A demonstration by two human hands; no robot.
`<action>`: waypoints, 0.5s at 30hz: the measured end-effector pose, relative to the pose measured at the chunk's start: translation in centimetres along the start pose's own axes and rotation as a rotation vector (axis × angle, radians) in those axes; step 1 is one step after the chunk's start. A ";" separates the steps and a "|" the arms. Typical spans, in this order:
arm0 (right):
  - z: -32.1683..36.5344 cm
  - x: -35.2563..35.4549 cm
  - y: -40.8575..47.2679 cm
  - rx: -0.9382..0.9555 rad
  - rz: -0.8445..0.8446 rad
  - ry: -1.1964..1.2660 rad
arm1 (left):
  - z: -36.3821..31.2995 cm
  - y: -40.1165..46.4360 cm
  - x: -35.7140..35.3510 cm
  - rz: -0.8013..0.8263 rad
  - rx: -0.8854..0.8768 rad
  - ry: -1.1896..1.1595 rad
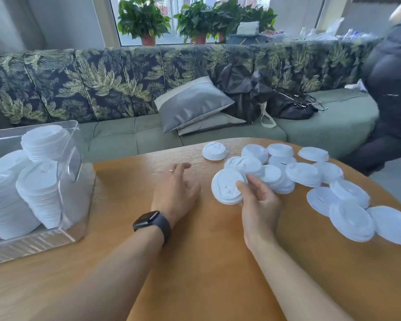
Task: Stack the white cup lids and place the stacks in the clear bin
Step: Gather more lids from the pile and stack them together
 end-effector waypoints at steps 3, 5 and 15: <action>-0.4 -0.3 1.9 0.009 -0.009 0.033 | -0.4 3.9 -3.2 0.050 -0.024 0.062; -0.8 -0.5 2.6 0.014 0.005 0.048 | -0.6 6.0 -4.9 0.074 -0.042 0.081; -1.7 -0.8 2.9 0.031 0.054 0.032 | -2.7 11.1 -9.5 0.085 -0.133 0.053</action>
Point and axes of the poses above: each hand's wrist, its own y-axis towards the middle knuckle, its own x-axis out of the back of the hand, z = x × y, the point moved 8 cm from there along y, towards the middle knuckle, and after that the axes turned 8 degrees about -z, right-handed, at the moved point
